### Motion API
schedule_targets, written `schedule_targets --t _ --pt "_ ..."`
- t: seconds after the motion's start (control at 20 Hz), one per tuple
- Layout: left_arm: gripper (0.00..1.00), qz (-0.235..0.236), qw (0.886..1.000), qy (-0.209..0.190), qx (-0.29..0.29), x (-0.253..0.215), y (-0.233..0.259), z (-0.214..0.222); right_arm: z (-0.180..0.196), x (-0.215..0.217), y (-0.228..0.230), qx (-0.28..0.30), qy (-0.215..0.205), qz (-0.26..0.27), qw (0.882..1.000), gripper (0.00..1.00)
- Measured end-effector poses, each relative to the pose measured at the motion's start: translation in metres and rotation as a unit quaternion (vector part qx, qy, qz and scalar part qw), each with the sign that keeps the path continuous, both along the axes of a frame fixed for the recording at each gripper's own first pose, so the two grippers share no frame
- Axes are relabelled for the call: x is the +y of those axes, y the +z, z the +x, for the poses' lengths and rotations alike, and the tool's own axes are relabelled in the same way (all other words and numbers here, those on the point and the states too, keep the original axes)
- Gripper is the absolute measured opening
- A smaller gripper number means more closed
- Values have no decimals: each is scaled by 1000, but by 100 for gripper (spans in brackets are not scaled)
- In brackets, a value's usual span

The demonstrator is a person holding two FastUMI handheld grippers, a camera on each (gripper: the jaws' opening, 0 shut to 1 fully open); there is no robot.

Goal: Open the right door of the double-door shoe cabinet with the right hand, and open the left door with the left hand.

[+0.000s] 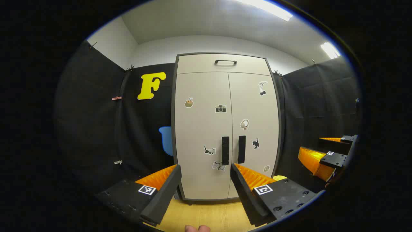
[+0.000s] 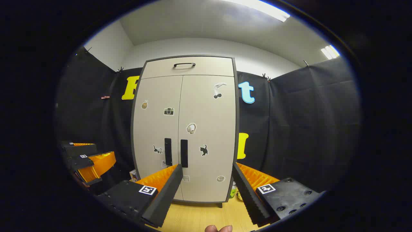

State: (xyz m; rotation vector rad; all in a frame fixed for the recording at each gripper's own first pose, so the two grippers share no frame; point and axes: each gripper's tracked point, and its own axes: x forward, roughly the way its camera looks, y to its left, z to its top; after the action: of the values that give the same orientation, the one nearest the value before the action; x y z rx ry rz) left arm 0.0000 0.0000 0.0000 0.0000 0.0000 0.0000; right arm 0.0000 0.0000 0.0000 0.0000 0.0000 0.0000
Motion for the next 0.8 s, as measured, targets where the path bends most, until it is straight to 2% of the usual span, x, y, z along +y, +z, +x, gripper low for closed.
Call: schedule_targets --t 0.8 --pt "95 1 1000 8 -1 3 3 -2 -1 0 3 -3 -2 -3 1000 98"
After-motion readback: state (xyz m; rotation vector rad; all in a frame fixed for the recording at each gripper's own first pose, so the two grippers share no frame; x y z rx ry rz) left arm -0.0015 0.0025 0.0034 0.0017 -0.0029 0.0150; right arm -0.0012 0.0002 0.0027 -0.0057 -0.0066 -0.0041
